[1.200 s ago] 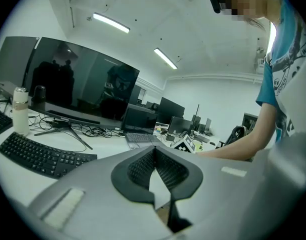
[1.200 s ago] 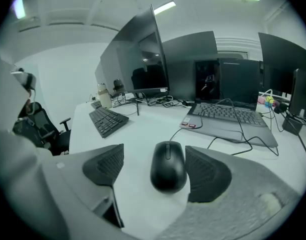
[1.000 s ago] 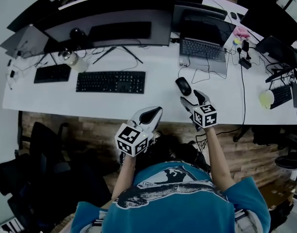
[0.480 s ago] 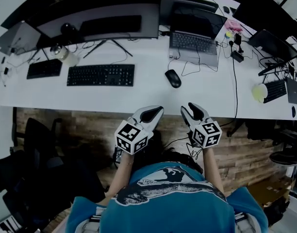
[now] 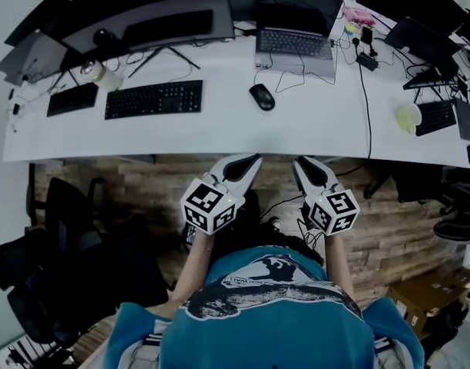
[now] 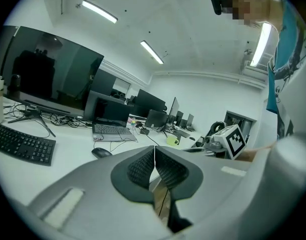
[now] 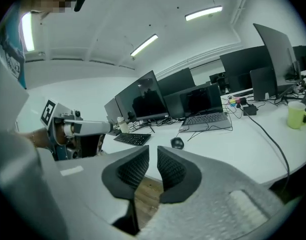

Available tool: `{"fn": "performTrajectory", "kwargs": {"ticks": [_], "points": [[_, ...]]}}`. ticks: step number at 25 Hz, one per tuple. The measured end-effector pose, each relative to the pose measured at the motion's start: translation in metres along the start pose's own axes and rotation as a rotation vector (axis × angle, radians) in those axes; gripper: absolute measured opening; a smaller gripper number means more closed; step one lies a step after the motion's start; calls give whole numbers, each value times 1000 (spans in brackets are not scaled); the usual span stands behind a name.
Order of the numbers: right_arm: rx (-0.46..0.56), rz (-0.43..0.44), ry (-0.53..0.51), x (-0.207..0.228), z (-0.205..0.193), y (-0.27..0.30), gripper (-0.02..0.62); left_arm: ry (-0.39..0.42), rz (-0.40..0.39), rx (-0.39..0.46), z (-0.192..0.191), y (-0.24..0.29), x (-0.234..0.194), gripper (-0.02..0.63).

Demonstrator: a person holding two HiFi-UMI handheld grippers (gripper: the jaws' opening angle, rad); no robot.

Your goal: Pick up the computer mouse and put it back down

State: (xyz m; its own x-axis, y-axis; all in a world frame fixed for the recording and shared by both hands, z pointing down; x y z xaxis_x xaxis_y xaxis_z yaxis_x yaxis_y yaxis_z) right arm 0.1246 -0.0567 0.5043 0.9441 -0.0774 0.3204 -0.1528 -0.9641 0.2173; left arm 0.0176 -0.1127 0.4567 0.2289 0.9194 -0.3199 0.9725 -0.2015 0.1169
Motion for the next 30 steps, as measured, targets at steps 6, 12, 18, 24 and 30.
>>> {"fn": "performTrajectory", "kwargs": {"ticks": [6,12,18,24,30], "points": [[33,13,-23,-6,-2,-39,3,17,-22,-14,-16,-6,50,17],[16,49,-60,-17,-14,-74,2,19,-19,-34,-38,-20,88,17],[15,72,-86,-22,-17,-98,2,30,-7,-32,-50,-30,116,17],[25,99,-97,-29,-19,-112,2,47,1,-27,-57,-38,134,17],[33,128,-116,-37,-15,-117,2,63,4,-13,-53,-41,141,17]]}}
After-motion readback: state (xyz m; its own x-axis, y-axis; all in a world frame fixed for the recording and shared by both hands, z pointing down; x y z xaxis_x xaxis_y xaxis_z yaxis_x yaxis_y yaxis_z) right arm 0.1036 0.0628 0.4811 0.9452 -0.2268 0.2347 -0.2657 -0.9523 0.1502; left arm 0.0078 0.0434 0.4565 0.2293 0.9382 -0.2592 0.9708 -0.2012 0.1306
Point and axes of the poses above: the fingertips, and each gripper's own axes: y forward along the fingers, x to its right, z out of its top, the point moved 2 cm from there along -y, backward along the fingers, and after that the axes turned 8 degrees about x, right-handed, at the moved point
